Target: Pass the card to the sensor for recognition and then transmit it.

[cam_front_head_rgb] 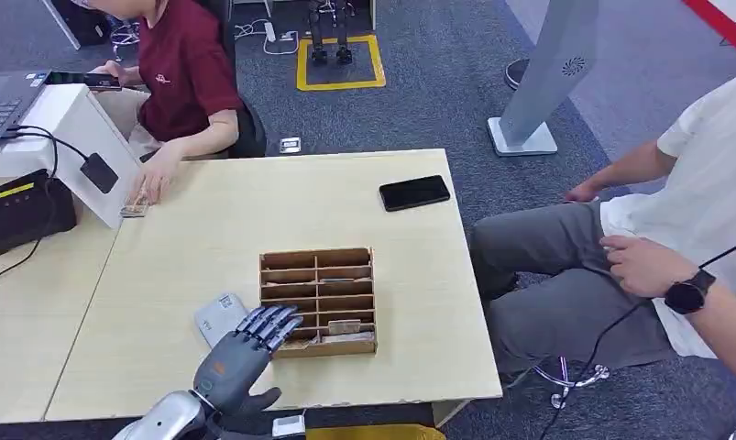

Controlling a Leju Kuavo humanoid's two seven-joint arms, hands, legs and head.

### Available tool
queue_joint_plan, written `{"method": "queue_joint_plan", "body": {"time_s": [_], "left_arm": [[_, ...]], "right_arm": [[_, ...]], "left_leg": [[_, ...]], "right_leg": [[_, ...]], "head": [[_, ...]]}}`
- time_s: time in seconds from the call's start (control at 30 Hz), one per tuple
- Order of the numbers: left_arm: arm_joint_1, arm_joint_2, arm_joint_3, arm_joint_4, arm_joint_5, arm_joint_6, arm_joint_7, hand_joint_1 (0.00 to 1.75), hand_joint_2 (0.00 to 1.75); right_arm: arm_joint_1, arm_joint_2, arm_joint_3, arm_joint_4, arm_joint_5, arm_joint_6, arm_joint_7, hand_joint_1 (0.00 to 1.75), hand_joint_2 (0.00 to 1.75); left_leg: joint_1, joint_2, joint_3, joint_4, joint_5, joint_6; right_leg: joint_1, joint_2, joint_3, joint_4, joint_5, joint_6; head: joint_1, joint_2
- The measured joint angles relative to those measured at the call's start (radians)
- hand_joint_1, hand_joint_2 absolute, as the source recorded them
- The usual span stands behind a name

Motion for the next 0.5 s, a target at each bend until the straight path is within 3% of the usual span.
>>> {"method": "queue_joint_plan", "body": {"time_s": [0.37, 0.4, 0.43, 0.5], "left_arm": [[0.003, -0.008, 0.0, 0.004, 0.003, 0.0, 0.0, 0.0, 1.75], [0.003, -0.008, 0.0, 0.004, 0.003, 0.0, 0.0, 0.1, 1.75], [0.003, -0.008, 0.0, 0.004, 0.003, -0.001, 0.0, 1.75, 1.75], [0.003, -0.008, 0.0, 0.004, 0.004, -0.001, 0.0, 1.75, 1.75]], "right_arm": [[0.0, 0.0, 0.0, 0.0, 0.0, 0.0, -0.002, 0.0, 0.0], [0.0, 0.0, 0.0, 0.0, 0.0, 0.0, -0.002, 0.0, 0.0], [0.0, 0.0, 0.0, 0.0, 0.0, 0.0, -0.002, 0.0, 0.0], [0.0, 0.0, 0.0, 0.0, 0.0, 0.0, -0.002, 0.0, 0.0]], "left_leg": [[0.0, 0.0, 0.0, 0.0, 0.0, 0.0], [0.0, 0.0, 0.0, 0.0, 0.0, 0.0], [0.0, 0.0, 0.0, 0.0, 0.0, 0.0], [0.0, 0.0, 0.0, 0.0, 0.0, 0.0]], "right_leg": [[0.0, 0.0, 0.0, 0.0, 0.0, 0.0], [0.0, 0.0, 0.0, 0.0, 0.0, 0.0], [0.0, 0.0, 0.0, 0.0, 0.0, 0.0], [0.0, 0.0, 0.0, 0.0, 0.0, 0.0]], "head": [[0.0, 0.0], [0.0, 0.0], [0.0, 0.0], [0.0, 0.0]]}}
